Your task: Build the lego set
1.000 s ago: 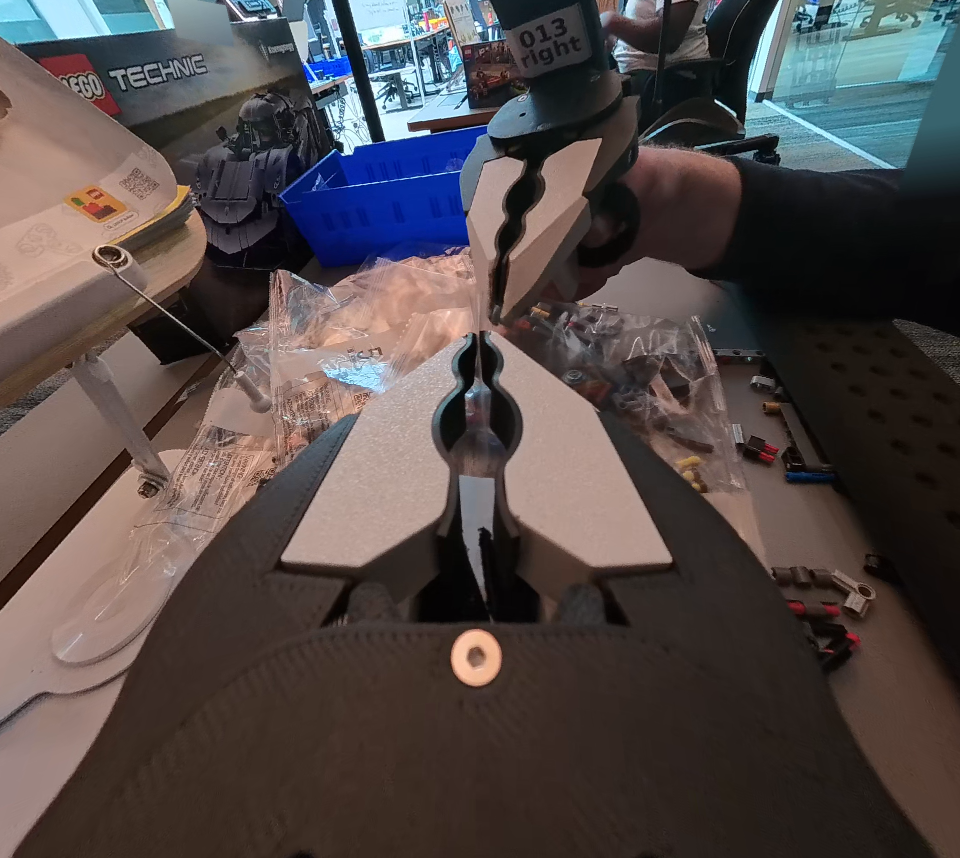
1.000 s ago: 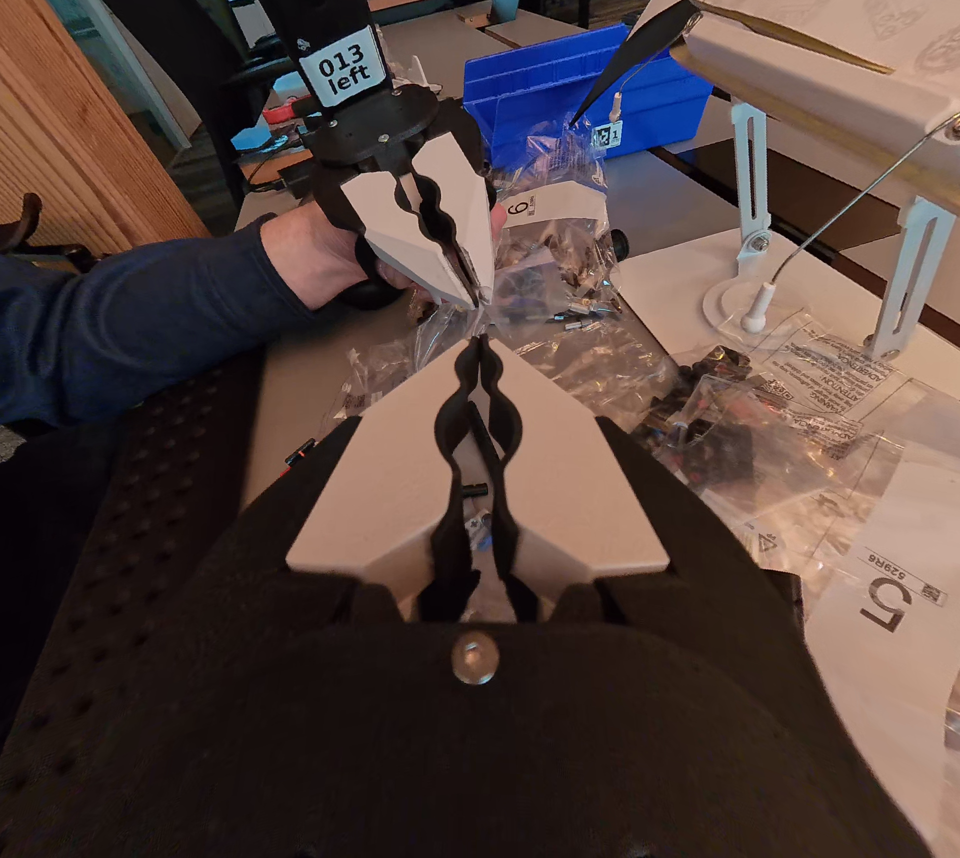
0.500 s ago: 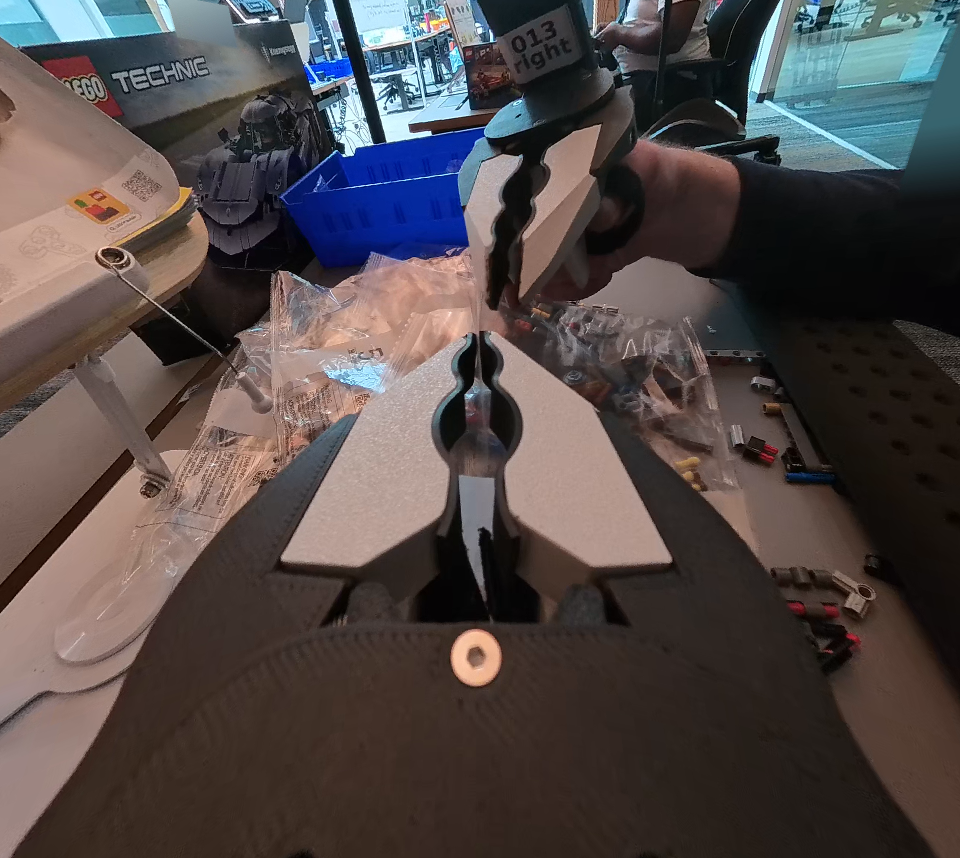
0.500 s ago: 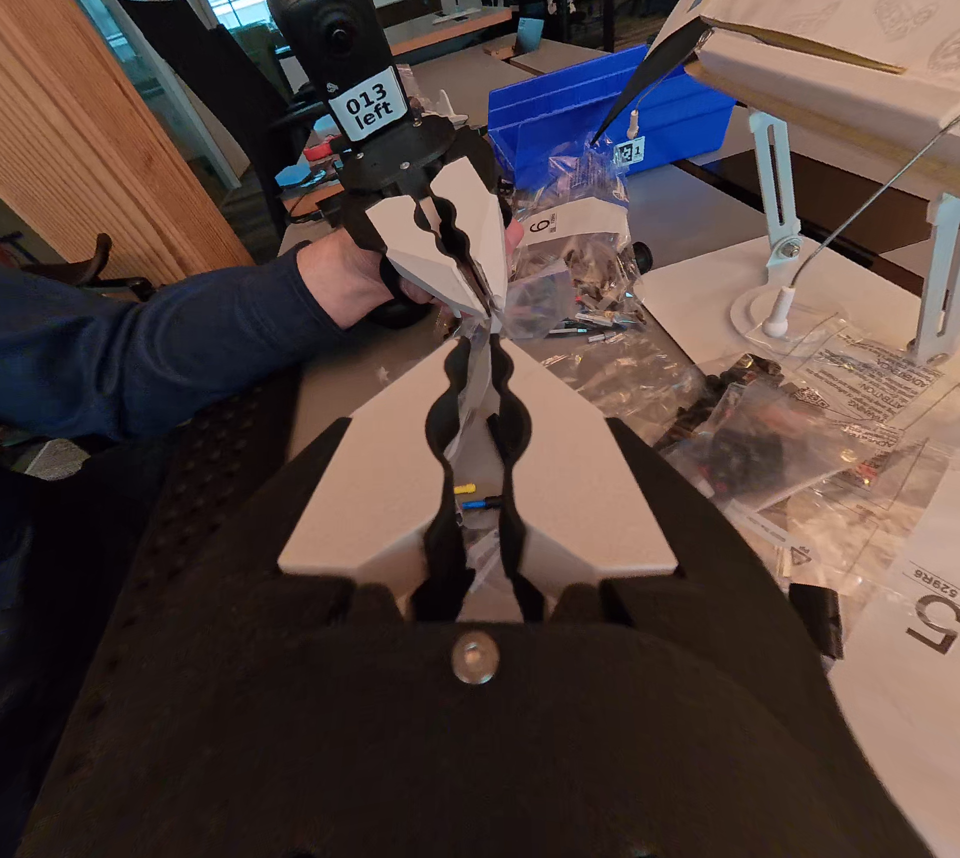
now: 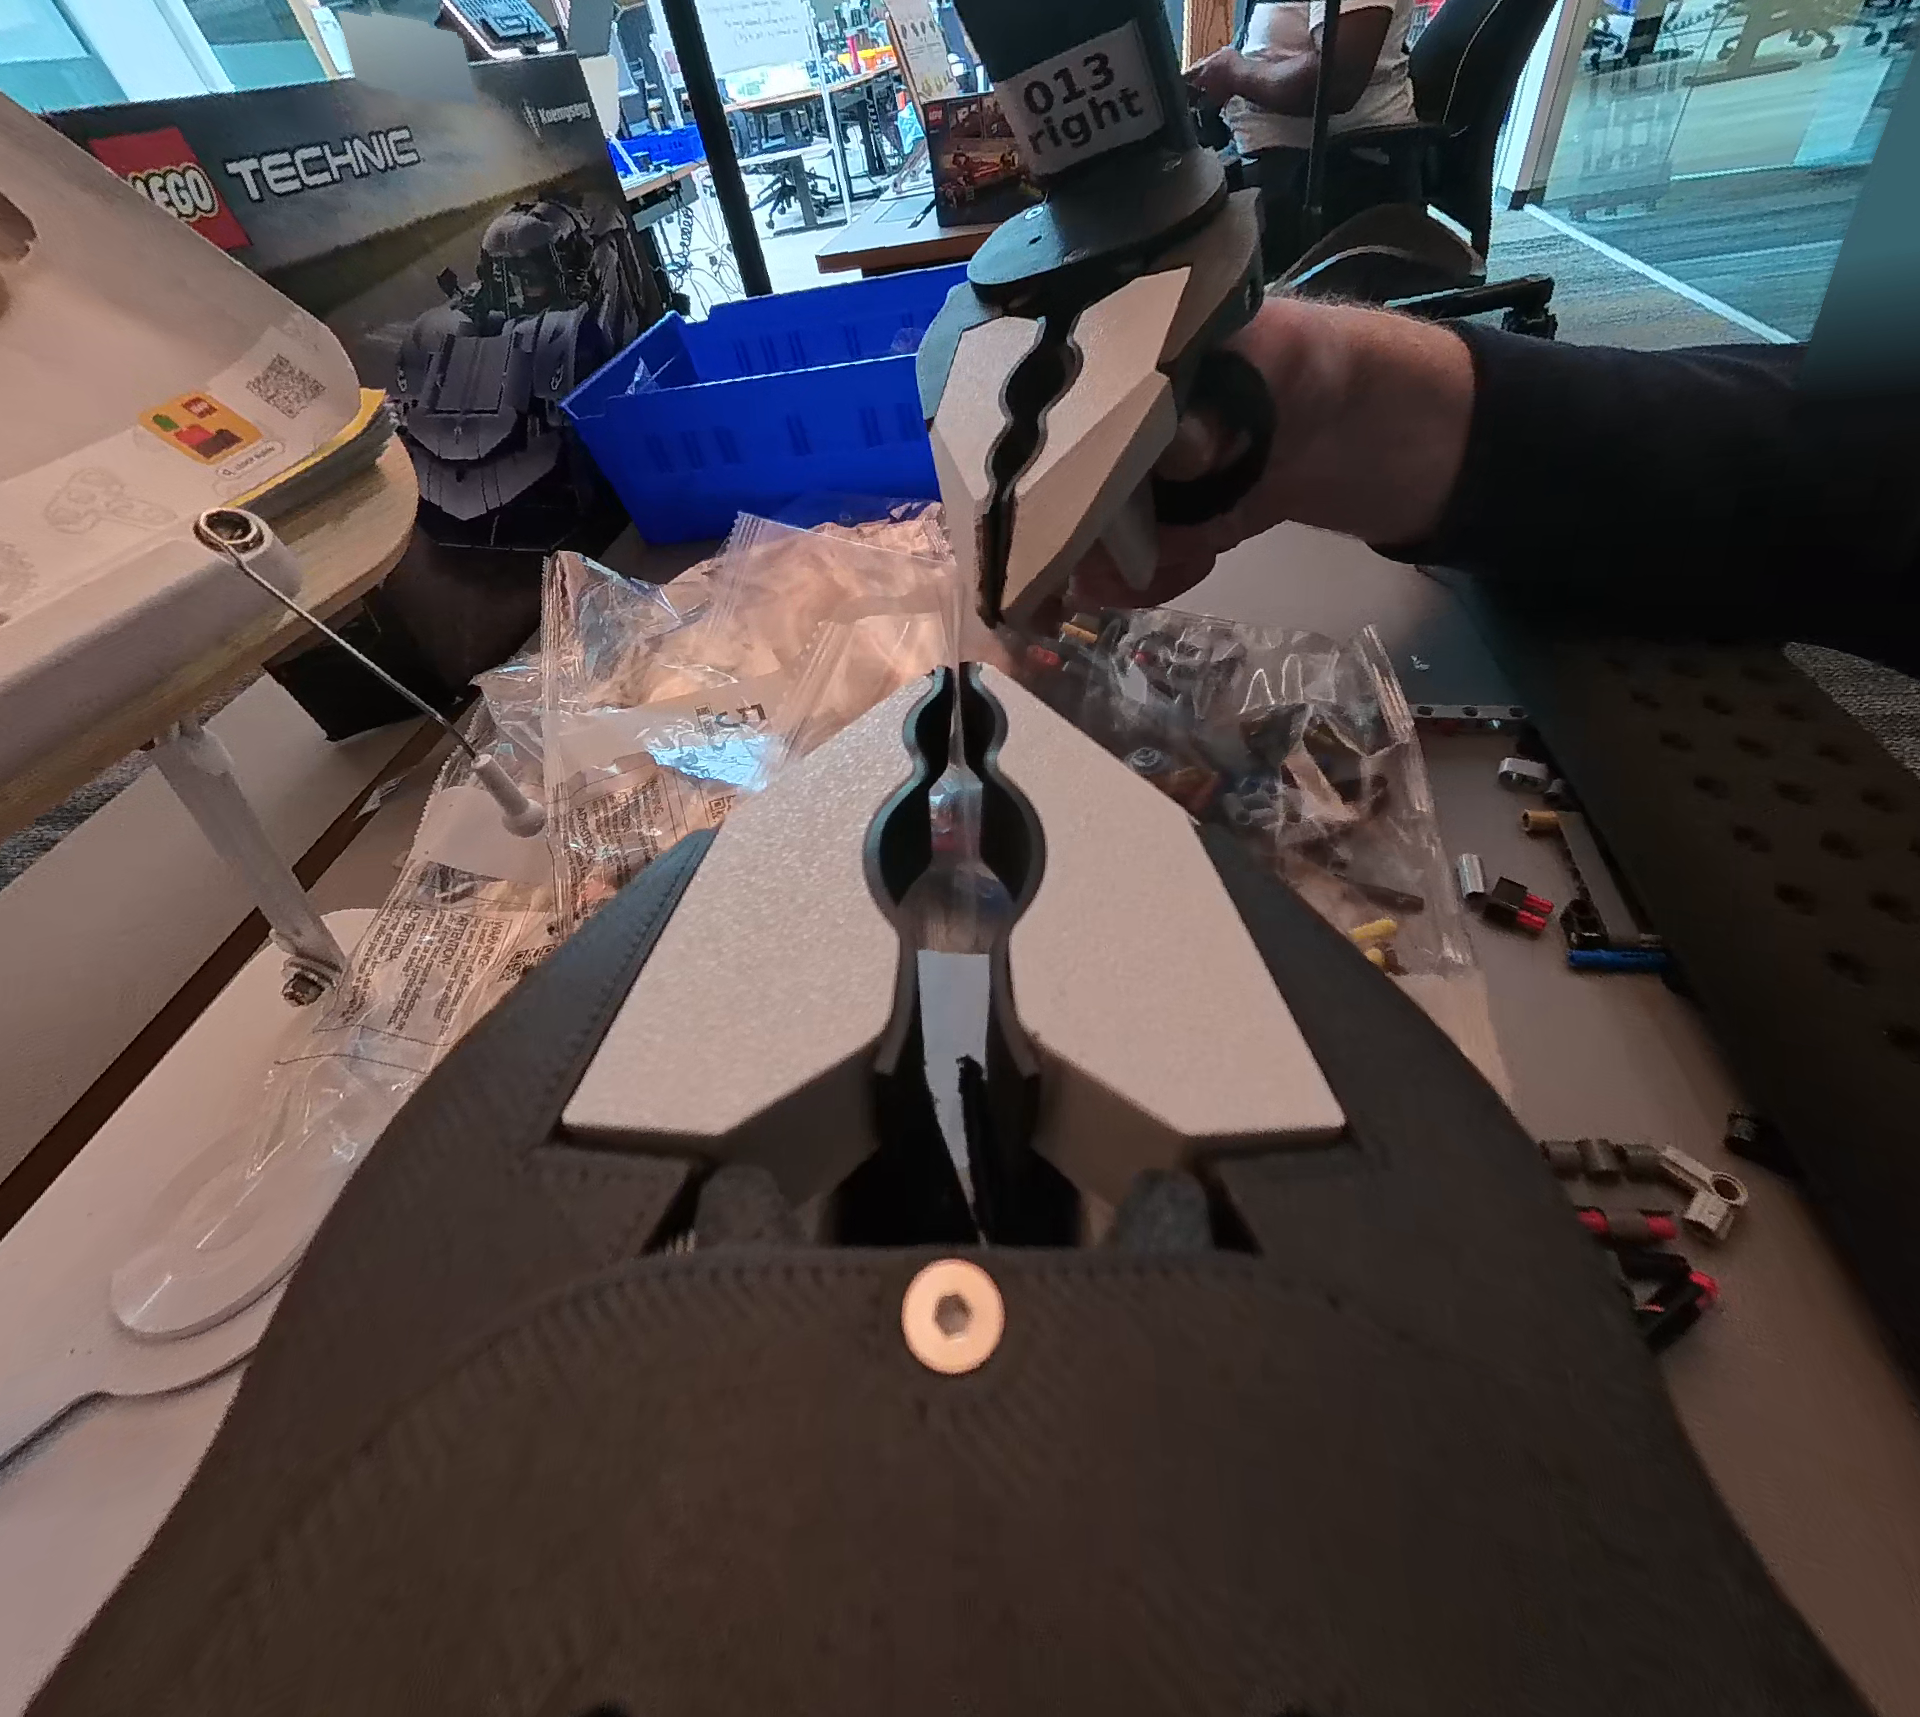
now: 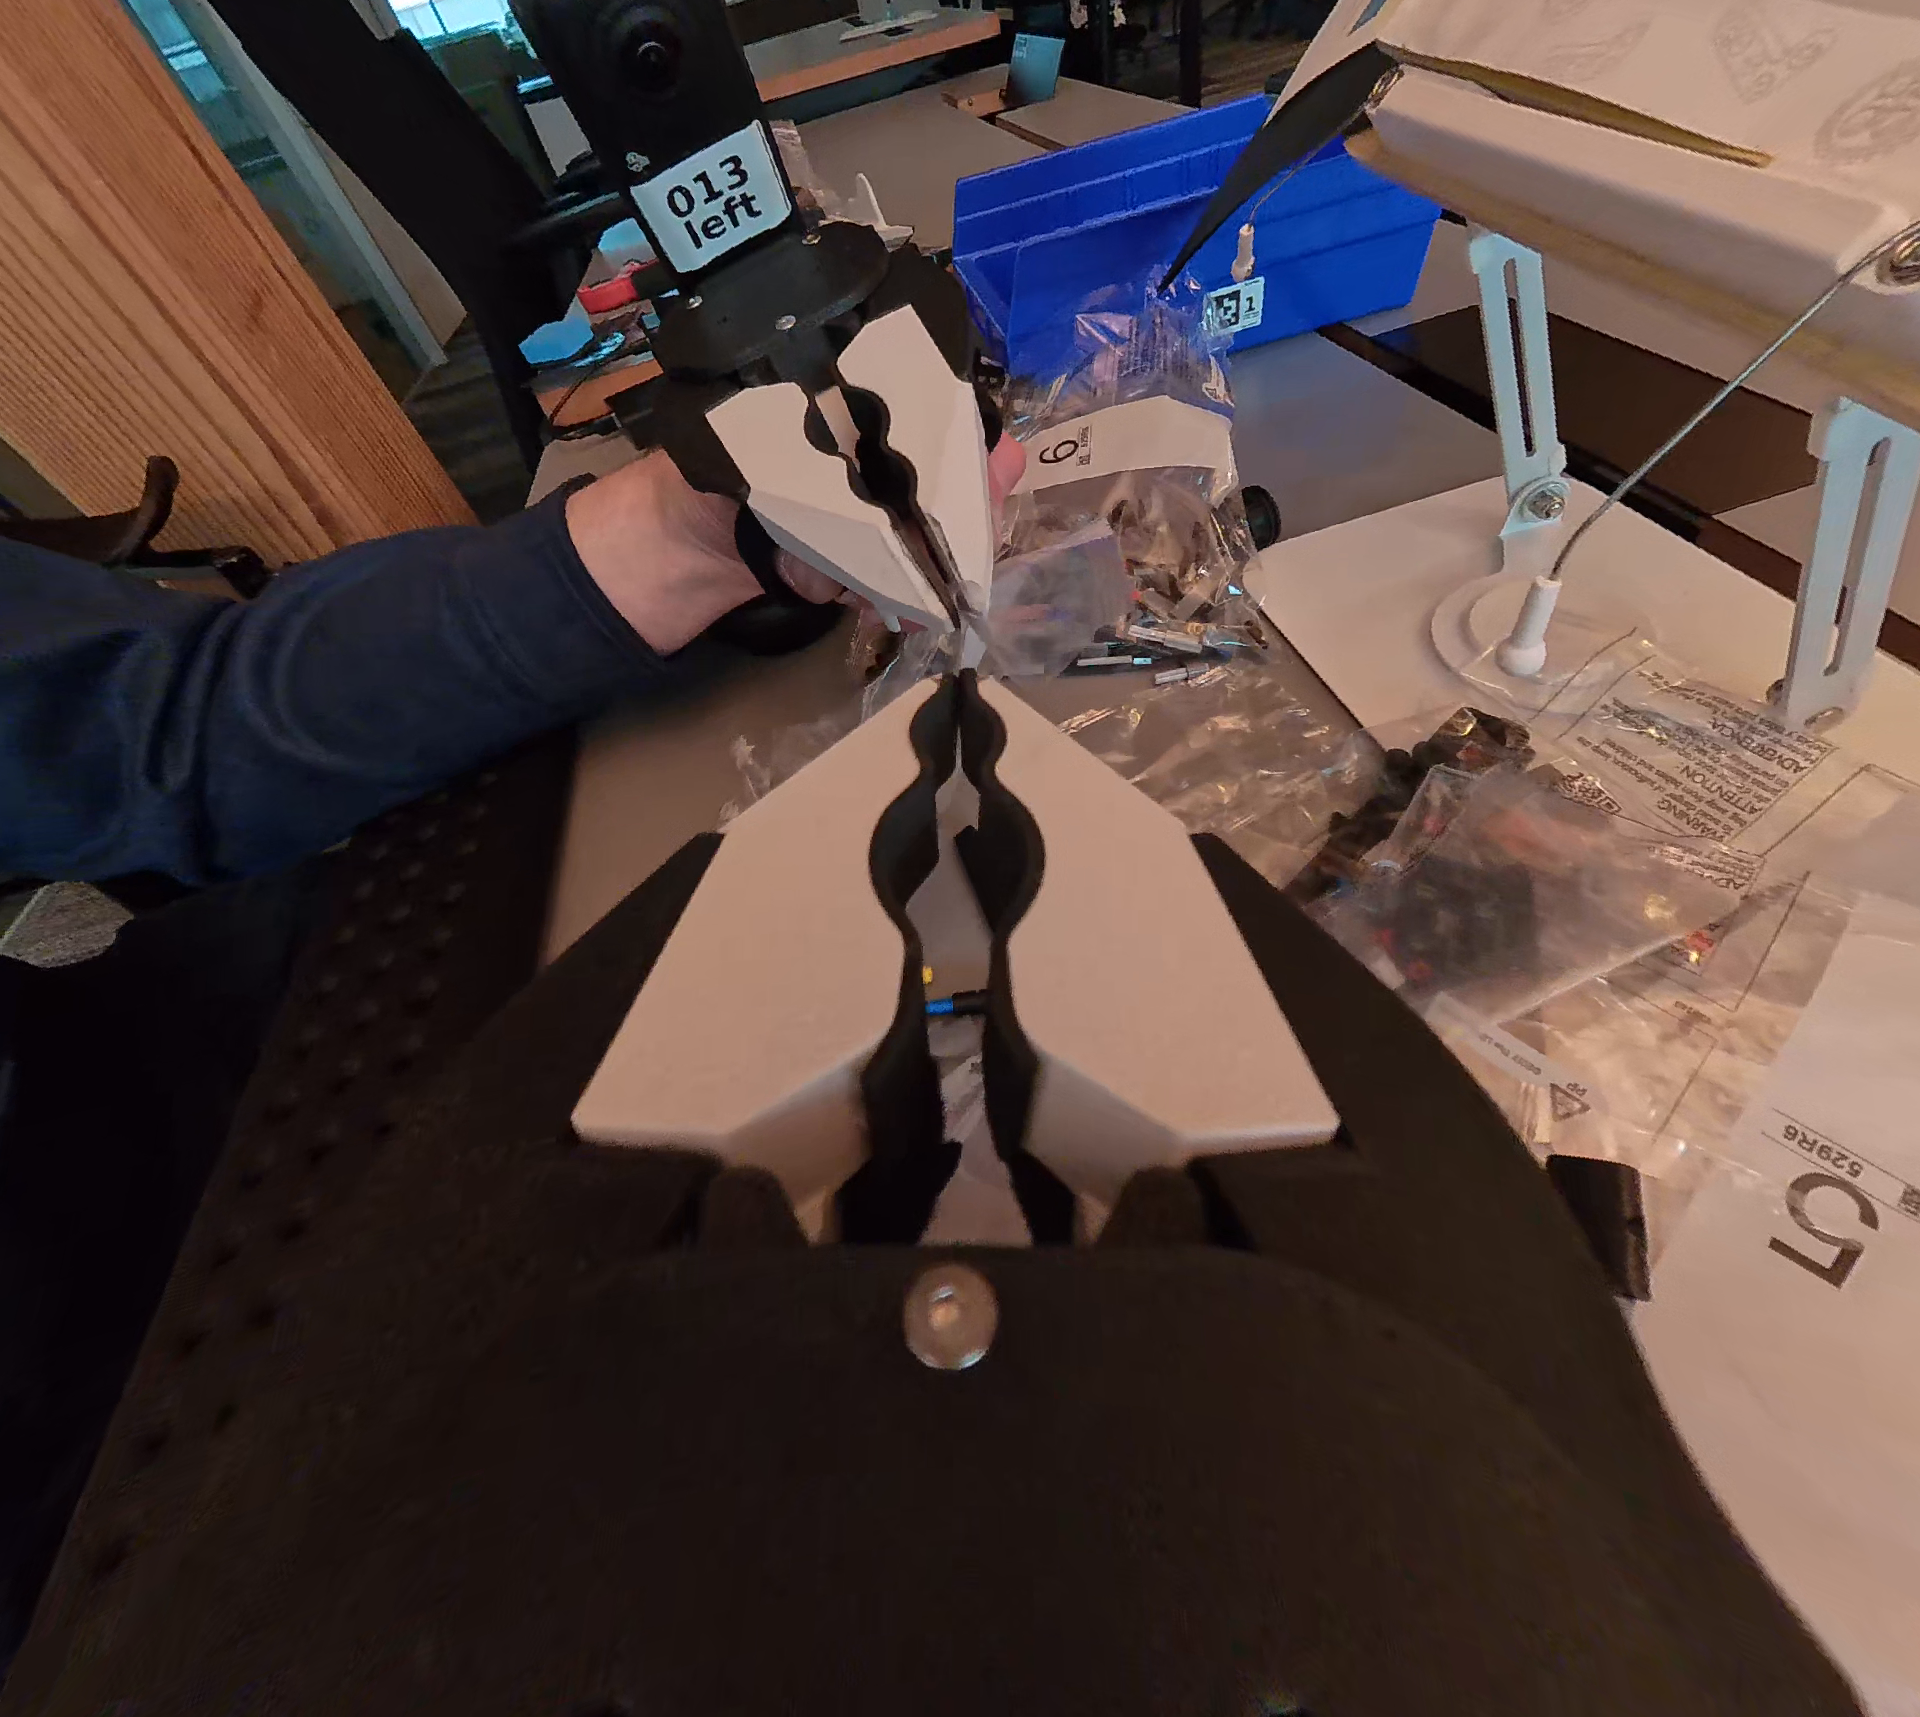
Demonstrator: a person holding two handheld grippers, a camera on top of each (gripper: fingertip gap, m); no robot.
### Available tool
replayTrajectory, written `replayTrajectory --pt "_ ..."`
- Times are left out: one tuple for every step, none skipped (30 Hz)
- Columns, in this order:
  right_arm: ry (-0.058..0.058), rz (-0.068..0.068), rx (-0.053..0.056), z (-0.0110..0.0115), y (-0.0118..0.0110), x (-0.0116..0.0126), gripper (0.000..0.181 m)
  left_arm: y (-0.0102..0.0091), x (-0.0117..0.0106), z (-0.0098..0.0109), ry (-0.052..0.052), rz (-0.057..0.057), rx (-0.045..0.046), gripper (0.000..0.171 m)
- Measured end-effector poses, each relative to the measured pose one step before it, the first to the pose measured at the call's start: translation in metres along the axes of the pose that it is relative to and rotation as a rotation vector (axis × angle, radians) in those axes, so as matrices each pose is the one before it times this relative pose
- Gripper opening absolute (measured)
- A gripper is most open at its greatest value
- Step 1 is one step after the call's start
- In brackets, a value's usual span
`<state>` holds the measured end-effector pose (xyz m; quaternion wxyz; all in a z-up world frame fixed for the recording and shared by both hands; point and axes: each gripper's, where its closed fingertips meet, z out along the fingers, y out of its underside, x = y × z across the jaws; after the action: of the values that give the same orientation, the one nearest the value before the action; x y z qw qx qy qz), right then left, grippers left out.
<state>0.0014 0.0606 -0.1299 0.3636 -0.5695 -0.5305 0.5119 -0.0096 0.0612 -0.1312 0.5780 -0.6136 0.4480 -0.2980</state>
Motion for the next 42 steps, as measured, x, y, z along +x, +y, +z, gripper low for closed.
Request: replayTrajectory --pt "0.0028 0.0008 0.0033 -0.00076 -0.00054 0.00081 0.000 -0.00028 -0.00029 -0.00027 -0.0014 0.0003 0.00097 0.000" --pt "0.0019 0.0014 0.0028 -0.00099 -0.00043 0.00061 0.000 -0.00022 -0.00032 -0.00044 -0.0018 0.0003 0.00153 0.000" --pt "0.0024 0.0016 0.0019 -0.00086 -0.00035 0.00070 0.000 -0.00044 -0.00034 -0.00046 -0.0006 -0.0010 0.00274 0.000" --pt "0.0009 0.0010 0.0015 -0.00057 -0.00034 0.00036 0.000 -0.00021 -0.00012 -0.00035 0.0002 -0.0011 0.00153 0.000" --pt "0.0008 -0.0001 0.0014 -0.00024 -0.00034 0.00016 0.000 0.00006 0.00005 -0.00008 -0.0002 0.0002 -0.00046 0.000" --pt "0.0020 -0.0013 -0.0009 0.00006 0.00013 0.00018 0.000 0.00018 0.00000 -0.00002 0.0001 0.0004 -0.00056 0.000" --pt "0.0002 -0.0009 -0.0027 0.00026 0.00043 -0.00015 0.000 -0.00001 -0.00003 0.00000 -0.0003 -0.0001 0.00005 0.000" --pt "-0.0024 0.0003 -0.0024 0.00039 0.00052 -0.00036 0.000 -0.00010 -0.00007 -0.00008 -0.0007 0.0003 0.00078 0.000" --pt "0.0003 -0.0009 -0.0016 0.00020 0.00019 -0.00006 0.000 -0.00018 -0.00016 -0.00013 -0.0006 -0.0003 0.00089 0.000" --pt "0.0059 -0.0040 -0.0014 0.00002 0.00006 0.00059 0.000 -0.00021 -0.00022 -0.00035 -0.0005 -0.0012 0.00155 0.000" --pt "0.0100 -0.0084 0.0016 -0.00032 -0.00064 0.00085 0.000 -0.00026 -0.00024 -0.00028 -0.0005 -0.0020 0.00191 0.000" --pt "0.0106 -0.0162 0.0052 -0.00061 -0.00163 0.00013 0.000 -0.00027 -0.00008 -0.00037 0.0008 -0.0027 0.00295 0.000" --pt "0.0117 -0.0248 0.0068 -0.00064 -0.00228 -0.00049 0.000 -0.00034 -0.00023 -0.00013 -0.0001 -0.0024 0.00321 0.000" --pt "0.0179 -0.0318 0.0068 -0.00067 -0.00257 -0.00021 0.000 -0.00038 -0.00023 -0.00030 0.0010 -0.0033 0.00390 0.000" --pt "0.0212 -0.0403 -0.0036 -0.00022 -0.00134 -0.00029 0.003 -0.00087 0.00010 -0.00038 0.0021 -0.0048 0.00684 0.000" --pt "0.0210 -0.0427 -0.0188 0.00038 0.00087 -0.00046 0.008 -0.00144 0.00006 -0.00068 0.0027 -0.0052 0.01001 0.000" --pt "0.0086 -0.0414 -0.0144 0.00069 0.00089 -0.00233 0.012 -0.00226 0.00016 -0.00075 0.0035 -0.0061 0.01393 0.000" --pt "-0.0016 -0.0283 -0.0095 0.00109 0.00050 -0.00337 0.013 -0.00243 0.00041 -0.00090 0.0051 -0.0063 0.01510 0.000" --pt "0.0010 -0.0142 -0.0187 0.00183 0.00213 -0.00178 0.014 -0.00260 0.00058 -0.00107 0.0055 -0.0059 0.01532 0.000" --pt "0.0031 -0.0087 -0.0163 0.00185 0.00243 -0.00084 0.015 -0.00229 0.00055 -0.00091 0.0056 -0.0064 0.01354 0.000" --pt "-0.0089 0.0005 0.0027 0.00118 0.00013 -0.00182 0.013 -0.00115 0.00031 -0.00061 0.0033 -0.0039 0.00759 0.000" --pt "-0.0147 0.0138 0.0129 0.00026 -0.00121 -0.00137 0.011 -0.00107 0.00002 -0.00048 0.0008 -0.0021 0.00748 0.000" --pt "-0.0111 0.0185 0.0163 -0.00052 -0.00169 -0.00001 0.009 -0.00120 -0.00006 -0.00042 0.0016 -0.0039 0.00783 0.000" --pt "-0.0097 0.0193 0.0181 -0.00114 -0.00182 0.00057 0.008 -0.00134 0.00015 -0.00050 0.0024 -0.0028 0.00795 0.000" --pt "-0.0111 0.0179 0.0191 -0.00153 -0.00218 0.00005 0.007 -0.00123 0.00043 -0.00047 0.0031 -0.0017 0.00690 0.000" --pt "-0.0079 0.0138 0.0210 -0.00165 -0.00280 0.00014 0.005 -0.00130 0.00058 -0.00036 0.0032 -0.0013 0.00649 0.000" --pt "-0.0101 0.0106 0.0198 -0.00145 -0.00297 -0.00075 0.004 -0.00078 0.00015 -0.00012 0.0006 -0.0003 0.00342 0.000" --pt "-0.0122 0.0089 0.0151 -0.00118 -0.00268 -0.00141 0.004 0.00014 0.00024 0.00020 0.0002 0.0018 -0.00128 0.000" --pt "-0.0049 0.0047 0.0083 -0.00086 -0.00165 -0.00067 0.005 0.00033 0.00048 0.00029 0.0018 0.0010 -0.00188 0.000" --pt "0.0055 -0.0021 -0.0002 -0.00023 -0.00033 0.00047 0.004 -0.00001 0.00051 0.00036 0.0024 -0.0001 -0.00008 0.000" --pt "0.0070 -0.0028 -0.0078 0.00030 0.00117 0.00085 0.004 0.00018 0.00030 0.00036 0.0017 0.0002 -0.00069 0.000" --pt "0.0058 0.0037 -0.0116 0.00095 0.00212 0.00102 0.003 0.00021 0.00047 0.00035 0.0017 0.0009 -0.00104 0.000" --pt "0.0066 0.0083 -0.0110 0.00131 0.00233 0.00152 0.004 0.00007 0.00033 0.00036 0.0020 0.0002 -0.00060 0.000" --pt "0.0043 0.0092 -0.0066 0.00126 0.00185 0.00122 0.004 0.00002 0.00039 0.00030 0.0014 0.0007 -0.00036 0.000" --pt "-0.0031 0.0092 -0.0020 0.00136 0.00104 0.00006 0.005 0.00007 0.00036 0.00027 0.0007 0.0015 -0.00153 0.000" --pt "-0.0082 0.0073 0.0011 0.00118 0.00049 -0.00094 0.005 0.00011 0.00028 0.00026 0.0008 0.0012 -0.00100 0.000" --pt "-0.0070 0.0059 0.0030 0.00106 -0.00011 -0.00100 0.006 -0.00015 0.00021 0.00029 0.0008 0.0000 0.00027 0.000" --pt "-0.0027 0.0061 0.0035 0.00076 -0.00032 -0.00044 0.006 0.00024 0.00006 0.00033 0.0001 0.0003 -0.00112 0.000" --pt "-0.0026 0.0064 0.0044 0.00038 -0.00057 -0.00039 0.006 0.00046 0.00017 0.00028 0.0009 0.0007 -0.00195 0.000" --pt "-0.0081 0.0069 0.0098 0.00004 -0.00122 -0.00095 0.006 0.00034 0.00034 0.00039 0.0016 -0.0002 -0.00040 0.000" --pt "-0.0080 0.0098 0.0121 -0.00038 -0.00170 -0.00082 0.006 0.00023 0.00007 0.00034 0.0006 -0.0006 -0.00025 0.000" --pt "-0.0057 0.0101 0.0102 -0.00075 -0.00147 -0.00014 0.007 0.00042 0.00012 0.00033 0.0009 -0.0002 -0.00167 0.000"
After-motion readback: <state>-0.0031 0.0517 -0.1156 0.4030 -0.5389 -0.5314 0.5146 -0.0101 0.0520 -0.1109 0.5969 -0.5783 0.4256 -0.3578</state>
